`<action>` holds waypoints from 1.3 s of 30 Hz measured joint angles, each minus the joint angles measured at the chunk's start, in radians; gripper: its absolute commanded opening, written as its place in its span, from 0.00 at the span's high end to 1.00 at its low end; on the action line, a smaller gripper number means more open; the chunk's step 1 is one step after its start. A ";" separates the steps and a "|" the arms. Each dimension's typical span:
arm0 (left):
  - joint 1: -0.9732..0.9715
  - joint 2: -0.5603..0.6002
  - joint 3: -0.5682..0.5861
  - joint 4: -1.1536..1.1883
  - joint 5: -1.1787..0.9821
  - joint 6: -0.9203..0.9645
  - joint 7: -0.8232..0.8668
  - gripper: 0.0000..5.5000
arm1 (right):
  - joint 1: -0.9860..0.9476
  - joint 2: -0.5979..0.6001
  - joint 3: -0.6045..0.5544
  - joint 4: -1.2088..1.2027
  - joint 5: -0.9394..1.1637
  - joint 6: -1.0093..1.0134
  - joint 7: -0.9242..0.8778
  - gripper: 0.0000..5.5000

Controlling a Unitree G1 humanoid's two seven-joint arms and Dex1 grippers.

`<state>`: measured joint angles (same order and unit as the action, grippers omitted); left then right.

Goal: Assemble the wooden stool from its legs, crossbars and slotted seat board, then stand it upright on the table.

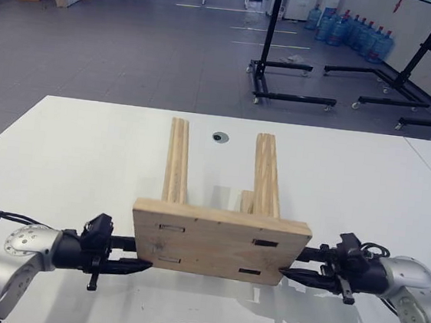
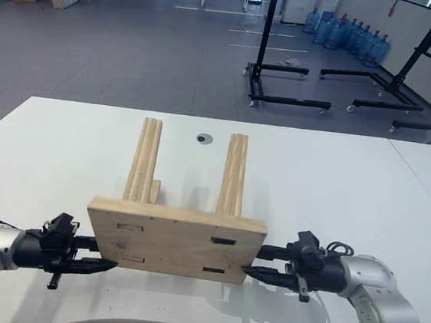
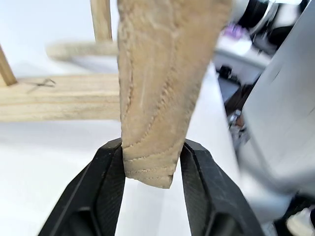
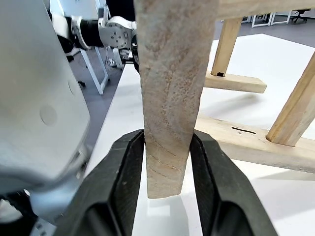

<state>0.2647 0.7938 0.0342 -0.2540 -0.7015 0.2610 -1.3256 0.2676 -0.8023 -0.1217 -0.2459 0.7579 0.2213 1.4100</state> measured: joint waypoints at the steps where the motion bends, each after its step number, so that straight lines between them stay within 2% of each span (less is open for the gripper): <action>1: -0.005 0.000 0.028 -0.028 -0.060 0.037 0.006 0.72 | 0.015 -0.013 -0.026 -0.019 0.053 0.047 -0.010 0.75; 5: -0.085 -0.043 0.129 -0.148 -0.363 0.165 0.100 0.72 | 0.053 -0.092 -0.180 -0.124 0.372 0.311 -0.092 0.75; 10: -0.148 -0.097 0.127 -0.187 -0.515 0.252 0.213 0.73 | -0.013 -0.105 -0.289 -0.126 0.684 0.483 -0.221 0.76; 11: -0.155 -0.106 0.121 -0.191 -0.525 0.261 0.227 0.74 | -0.078 -0.093 -0.273 -0.093 0.692 0.491 -0.231 0.76; 14: -0.164 -0.121 0.128 -0.183 -0.534 0.286 0.304 0.75 | -0.341 0.098 -0.108 0.118 0.614 0.485 -0.267 0.76; 18: -0.191 -0.159 0.158 -0.171 -0.594 0.309 0.408 0.75 | -0.489 0.208 -0.076 0.200 0.598 0.480 -0.365 0.76; 25: -0.275 -0.267 0.180 -0.166 -0.701 0.317 0.609 0.75 | -0.448 0.374 -0.092 0.185 0.690 0.477 -0.538 0.76; 33: -0.221 -0.437 0.139 -0.215 -0.774 0.309 0.802 0.75 | -0.350 0.582 -0.123 -0.054 0.914 0.396 -1.024 0.76; 39: -0.225 -0.501 0.120 -0.300 -0.854 0.288 0.989 0.75 | -0.353 0.620 -0.122 -0.186 1.013 0.308 -1.270 0.76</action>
<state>0.0399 0.2926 0.1545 -0.5536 -1.5557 0.5492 -0.3369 -0.0855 -0.1822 -0.2437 -0.4323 1.7708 0.5290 0.1402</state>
